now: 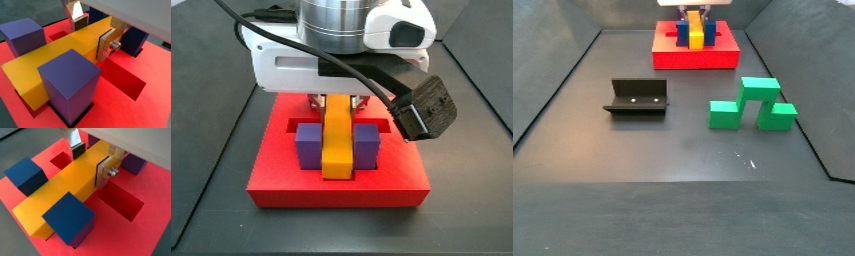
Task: Pick up the yellow object. Move up. Move to above the board. Insert the yellow object.
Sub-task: Insert the yellow object.
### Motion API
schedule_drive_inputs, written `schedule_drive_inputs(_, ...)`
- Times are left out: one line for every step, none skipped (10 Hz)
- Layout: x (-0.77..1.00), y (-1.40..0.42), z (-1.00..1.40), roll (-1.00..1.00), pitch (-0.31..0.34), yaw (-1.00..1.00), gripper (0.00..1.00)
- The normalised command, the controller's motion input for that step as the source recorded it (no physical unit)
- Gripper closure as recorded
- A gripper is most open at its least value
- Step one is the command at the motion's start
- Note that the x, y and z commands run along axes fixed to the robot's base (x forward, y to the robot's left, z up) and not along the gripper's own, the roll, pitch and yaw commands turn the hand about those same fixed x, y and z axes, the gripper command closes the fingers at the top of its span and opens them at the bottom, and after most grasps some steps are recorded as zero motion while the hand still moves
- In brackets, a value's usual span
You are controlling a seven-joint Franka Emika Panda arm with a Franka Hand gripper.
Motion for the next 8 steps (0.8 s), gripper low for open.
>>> schedule_drive_inputs(-0.03,0.00,-0.30,0.21,0.000,0.00,1.00)
schedule_drive_inputs(-0.07,-0.01,-0.17,0.12,0.000,0.00,1.00)
schedule_drive_inputs(-0.13,0.00,-0.03,0.09,0.000,0.00,1.00)
schedule_drive_inputs(-0.15,0.00,0.00,0.06,0.000,0.00,1.00)
schedule_drive_inputs(-0.13,0.00,0.00,0.06,0.000,0.00,1.00)
schedule_drive_inputs(0.00,-0.10,-0.07,0.13,0.000,0.19,1.00)
schedule_drive_inputs(0.18,-0.10,-0.20,0.19,0.000,0.28,1.00)
schedule_drive_inputs(0.22,-0.10,-0.23,0.17,0.000,0.17,1.00)
